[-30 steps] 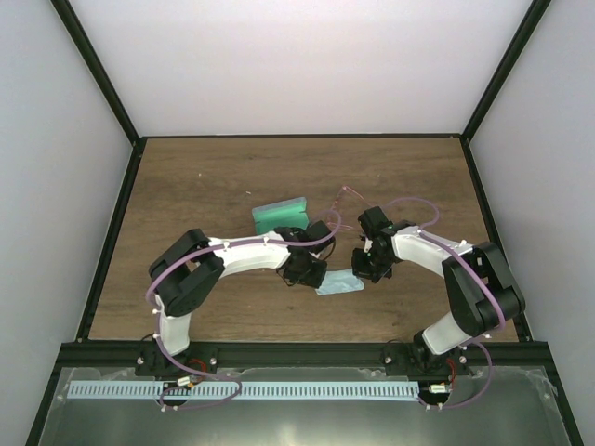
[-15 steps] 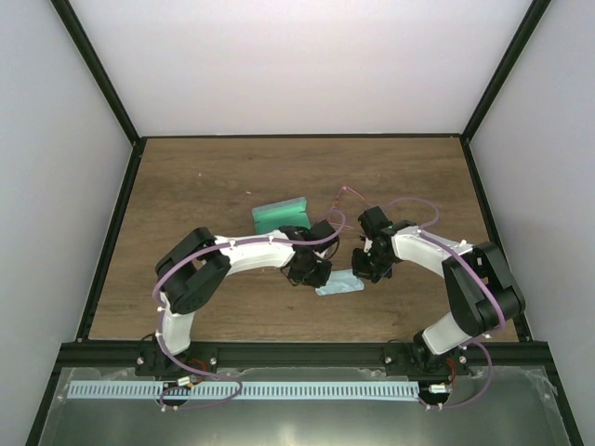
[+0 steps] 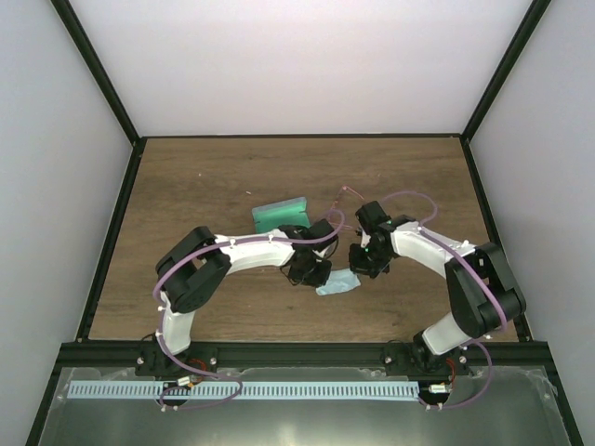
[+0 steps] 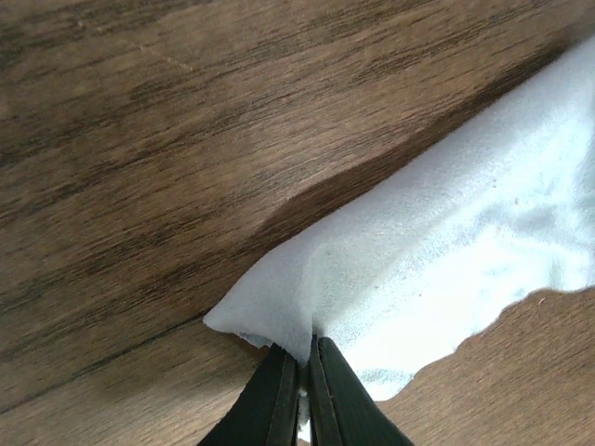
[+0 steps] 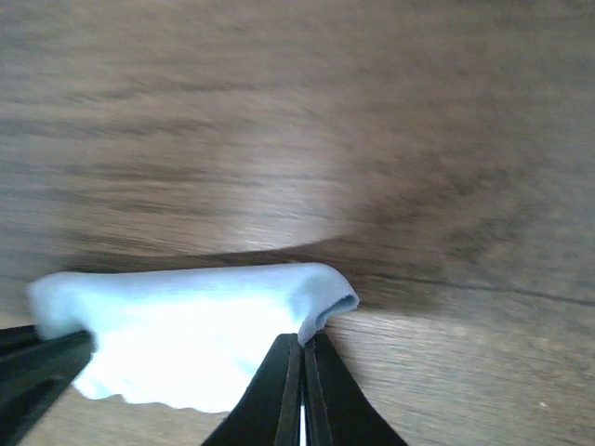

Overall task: Organize the sunglasses
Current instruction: Pick up the glasses cleaning cloth from the center of the board.

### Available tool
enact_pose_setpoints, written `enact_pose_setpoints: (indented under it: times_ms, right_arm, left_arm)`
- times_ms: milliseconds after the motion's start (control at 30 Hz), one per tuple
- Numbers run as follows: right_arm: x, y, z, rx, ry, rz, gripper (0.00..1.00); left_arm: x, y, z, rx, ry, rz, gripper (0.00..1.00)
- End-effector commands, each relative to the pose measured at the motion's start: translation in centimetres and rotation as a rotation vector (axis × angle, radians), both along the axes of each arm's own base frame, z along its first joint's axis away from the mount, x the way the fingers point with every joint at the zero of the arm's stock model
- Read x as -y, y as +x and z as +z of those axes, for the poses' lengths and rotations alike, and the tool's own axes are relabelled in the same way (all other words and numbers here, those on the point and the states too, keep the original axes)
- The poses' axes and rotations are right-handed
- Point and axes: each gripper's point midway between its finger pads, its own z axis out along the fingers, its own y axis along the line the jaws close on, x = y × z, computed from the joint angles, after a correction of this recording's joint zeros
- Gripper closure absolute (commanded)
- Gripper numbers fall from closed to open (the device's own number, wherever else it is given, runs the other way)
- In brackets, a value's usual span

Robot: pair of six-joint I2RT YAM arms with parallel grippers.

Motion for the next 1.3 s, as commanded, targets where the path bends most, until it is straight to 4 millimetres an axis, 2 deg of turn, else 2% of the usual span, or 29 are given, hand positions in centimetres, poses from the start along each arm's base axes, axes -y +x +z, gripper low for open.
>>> enact_pose_setpoints:
  times_ms: [0, 300, 633, 833, 1067, 1267]
  right_arm:
    - [-2.2, 2.0, 3.6, 0.084, 0.064, 0.045, 0.99]
    - [-3.9, 3.5, 4.8, 0.103, 0.068, 0.067, 0.99]
    - [-3.7, 3.5, 4.5, 0.095, 0.059, 0.063, 0.99]
    - [-4.7, 4.9, 5.3, 0.114, 0.073, 0.082, 0.99]
    - [-7.0, 7.7, 5.9, 0.133, 0.105, 0.116, 0.99]
    - [-10.4, 10.5, 6.4, 0.156, 0.118, 0.163, 0.99]
  left_arm:
    - [-1.5, -0.1, -0.6, -0.02, 0.046, 0.007, 0.96]
    - [-2.0, 2.1, 1.2, 0.015, 0.017, 0.031, 0.96]
    - [-1.9, 2.9, 1.5, 0.018, 0.007, 0.026, 0.96]
    - [-2.4, 4.5, 2.7, 0.038, -0.001, 0.048, 0.96]
    - [-4.1, 7.6, 4.2, 0.07, -0.001, 0.088, 0.96]
    - [-7.0, 10.2, 4.8, 0.09, 0.019, 0.134, 0.96]
